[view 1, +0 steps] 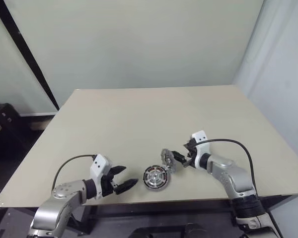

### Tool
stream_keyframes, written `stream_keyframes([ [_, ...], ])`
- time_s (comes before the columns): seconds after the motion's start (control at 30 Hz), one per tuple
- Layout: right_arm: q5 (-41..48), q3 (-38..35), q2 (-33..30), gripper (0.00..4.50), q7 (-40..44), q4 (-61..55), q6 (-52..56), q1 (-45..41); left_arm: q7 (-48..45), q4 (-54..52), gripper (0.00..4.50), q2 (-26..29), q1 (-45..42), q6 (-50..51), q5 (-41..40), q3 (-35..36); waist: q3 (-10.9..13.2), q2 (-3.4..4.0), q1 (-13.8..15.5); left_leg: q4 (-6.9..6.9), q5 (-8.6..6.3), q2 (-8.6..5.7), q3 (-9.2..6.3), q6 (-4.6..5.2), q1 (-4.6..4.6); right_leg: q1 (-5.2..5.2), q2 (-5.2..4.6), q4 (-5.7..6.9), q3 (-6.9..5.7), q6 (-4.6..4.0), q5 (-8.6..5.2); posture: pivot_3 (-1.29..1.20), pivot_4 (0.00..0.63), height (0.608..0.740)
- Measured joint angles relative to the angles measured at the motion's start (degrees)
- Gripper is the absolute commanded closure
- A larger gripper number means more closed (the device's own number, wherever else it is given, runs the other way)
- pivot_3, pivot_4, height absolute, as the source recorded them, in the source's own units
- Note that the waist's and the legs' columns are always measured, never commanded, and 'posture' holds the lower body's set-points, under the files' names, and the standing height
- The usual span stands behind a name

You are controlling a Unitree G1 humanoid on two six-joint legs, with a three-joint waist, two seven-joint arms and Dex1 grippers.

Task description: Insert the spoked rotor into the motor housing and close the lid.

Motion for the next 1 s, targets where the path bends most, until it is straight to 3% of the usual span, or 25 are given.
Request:
stream_keyframes([
  [0.17, -0.48, 6.22, 2.41, 0.01, -0.09, -1.73, 1.54, -0.15, 0.42, 0.00, 0.00, -0.05, -0.04, 0.09, -0.01, -0.09, 0.00, 0.01, 0.00, 0.00, 0.00, 0.00, 0.00, -0.01, 0.00, -0.02, 0.00, 0.00, 0.00, 0.00, 0.00, 0.00, 0.000, 0.740],
  [0.4, -6.78, 15.80, 2.38, 0.01, -0.05, 3.85, -5.49, 0.26, 1.12, -0.11, 0.00, -0.08, 0.08, 0.11, -0.02, -0.09, 0.00, -0.01, 0.00, 0.00, 0.00, -0.02, 0.01, -0.01, 0.00, -0.02, -0.02, -0.01, 0.00, 0.00, 0.00, 0.00, 0.000, 0.740],
  [0.63, -8.99, 17.87, 1.35, 0.01, 1.95, 6.98, -11.45, 1.54, 1.85, -1.49, 0.00, -0.24, 1.29, 0.11, -0.05, -0.10, 0.00, -0.01, -0.01, 0.01, 0.00, -0.01, 0.02, -0.01, 0.01, -0.01, -0.01, 0.00, 0.01, 0.00, 0.00, 0.00, 0.000, 0.740],
  [1.0, -5.03, 16.55, -9.37, 0.01, 23.67, 7.83, -14.92, -5.00, -0.64, -1.84, 0.00, 0.01, 3.91, -2.66, 0.10, -0.60, -0.01, -0.02, 0.00, 0.10, 0.00, 0.00, 0.03, -0.01, 0.02, 0.04, 0.00, 0.00, -0.01, 0.00, 0.00, 0.00, 0.000, 0.740],
])
